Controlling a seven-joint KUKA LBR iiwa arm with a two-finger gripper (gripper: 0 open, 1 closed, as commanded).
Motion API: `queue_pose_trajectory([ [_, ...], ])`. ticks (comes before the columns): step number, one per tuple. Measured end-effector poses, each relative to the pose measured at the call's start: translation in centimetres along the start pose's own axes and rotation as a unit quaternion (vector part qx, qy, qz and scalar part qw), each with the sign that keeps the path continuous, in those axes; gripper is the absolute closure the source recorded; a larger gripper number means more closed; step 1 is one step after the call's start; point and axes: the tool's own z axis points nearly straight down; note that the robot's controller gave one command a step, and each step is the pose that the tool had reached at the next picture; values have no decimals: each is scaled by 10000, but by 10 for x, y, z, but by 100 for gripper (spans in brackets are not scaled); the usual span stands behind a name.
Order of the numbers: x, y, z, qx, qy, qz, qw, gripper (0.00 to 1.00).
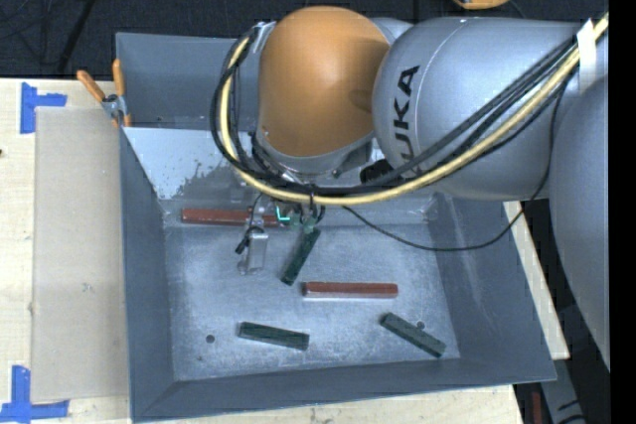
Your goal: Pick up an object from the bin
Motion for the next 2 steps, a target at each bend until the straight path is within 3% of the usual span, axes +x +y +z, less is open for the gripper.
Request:
queue_pose_trajectory([
  [1, 70, -74, 170, 13, 16, -227, 9997, 0],
  [2, 75, -78, 134, -9, -43, 317, 9995, 0],
])
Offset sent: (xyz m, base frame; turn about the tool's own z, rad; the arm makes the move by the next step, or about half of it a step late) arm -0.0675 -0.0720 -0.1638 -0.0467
